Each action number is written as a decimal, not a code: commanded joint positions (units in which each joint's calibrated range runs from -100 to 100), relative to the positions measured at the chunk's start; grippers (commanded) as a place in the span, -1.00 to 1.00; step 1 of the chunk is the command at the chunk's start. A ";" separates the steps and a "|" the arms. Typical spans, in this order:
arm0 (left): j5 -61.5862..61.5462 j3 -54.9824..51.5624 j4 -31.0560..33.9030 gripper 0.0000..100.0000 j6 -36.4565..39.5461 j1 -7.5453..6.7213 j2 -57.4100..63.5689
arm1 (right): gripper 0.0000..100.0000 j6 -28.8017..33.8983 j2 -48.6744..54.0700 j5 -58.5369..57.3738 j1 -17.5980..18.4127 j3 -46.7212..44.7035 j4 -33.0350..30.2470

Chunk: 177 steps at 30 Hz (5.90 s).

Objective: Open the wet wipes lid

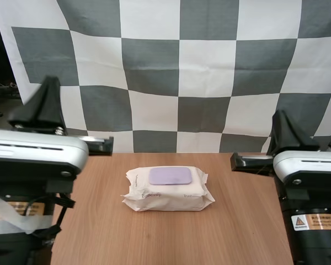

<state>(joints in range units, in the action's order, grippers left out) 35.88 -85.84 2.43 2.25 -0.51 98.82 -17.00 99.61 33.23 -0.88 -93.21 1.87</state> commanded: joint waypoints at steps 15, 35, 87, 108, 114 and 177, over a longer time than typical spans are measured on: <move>-58.99 13.97 0.44 -1.00 -17.83 2.24 -20.72 | -1.00 -0.17 -27.55 -56.86 -0.02 24.54 -36.97; -90.50 15.62 -30.12 -1.00 -38.28 2.30 -42.30 | -1.00 -36.50 -39.38 -74.82 6.40 24.38 -10.42; -135.88 9.65 -65.60 0.30 -93.71 28.14 -74.95 | -0.32 -53.63 -50.94 -78.20 14.43 24.38 12.86; -135.88 6.77 -70.96 0.53 -95.64 28.03 -87.48 | -0.07 -56.12 -66.08 -67.82 17.58 24.51 18.88; -135.68 10.26 -68.74 0.53 -95.64 25.41 -91.90 | -0.07 -56.41 -70.43 -64.49 17.58 24.90 18.88; -107.75 13.27 -70.47 -1.00 -95.64 11.59 -98.14 | -0.08 -59.31 -75.16 -60.35 17.58 25.65 16.00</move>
<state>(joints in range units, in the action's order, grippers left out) -72.01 -72.46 -68.11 -92.46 11.09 0.64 -75.74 25.10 -27.08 16.69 -67.65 18.60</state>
